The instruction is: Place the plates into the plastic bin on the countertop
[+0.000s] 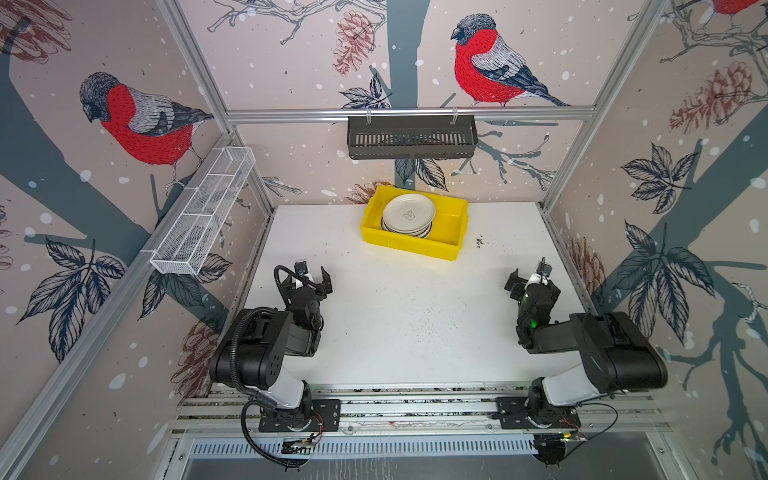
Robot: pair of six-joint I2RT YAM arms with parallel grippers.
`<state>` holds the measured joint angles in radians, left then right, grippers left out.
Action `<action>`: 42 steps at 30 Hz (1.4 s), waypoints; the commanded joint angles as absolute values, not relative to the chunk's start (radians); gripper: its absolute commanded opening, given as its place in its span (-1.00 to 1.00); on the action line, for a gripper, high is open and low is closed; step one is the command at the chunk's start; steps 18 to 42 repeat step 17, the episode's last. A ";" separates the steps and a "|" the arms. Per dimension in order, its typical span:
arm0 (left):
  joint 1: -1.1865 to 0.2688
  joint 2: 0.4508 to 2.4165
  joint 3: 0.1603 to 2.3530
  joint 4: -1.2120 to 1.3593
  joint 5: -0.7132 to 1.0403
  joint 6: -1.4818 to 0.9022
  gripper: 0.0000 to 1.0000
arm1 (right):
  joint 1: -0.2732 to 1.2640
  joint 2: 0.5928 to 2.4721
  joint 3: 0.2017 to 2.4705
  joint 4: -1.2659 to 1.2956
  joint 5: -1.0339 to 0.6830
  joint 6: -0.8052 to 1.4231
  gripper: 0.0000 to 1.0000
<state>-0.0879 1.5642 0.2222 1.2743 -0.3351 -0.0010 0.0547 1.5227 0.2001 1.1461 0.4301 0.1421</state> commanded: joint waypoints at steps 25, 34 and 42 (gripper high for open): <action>-0.123 1.531 0.181 1.405 -0.342 0.045 0.95 | 0.052 1.464 0.212 1.213 0.350 0.121 0.99; -0.123 1.531 0.181 1.405 -0.342 0.045 0.95 | 0.052 1.464 0.212 1.213 0.350 0.121 0.99; -0.123 1.531 0.181 1.405 -0.342 0.045 0.95 | 0.052 1.464 0.212 1.213 0.350 0.121 0.99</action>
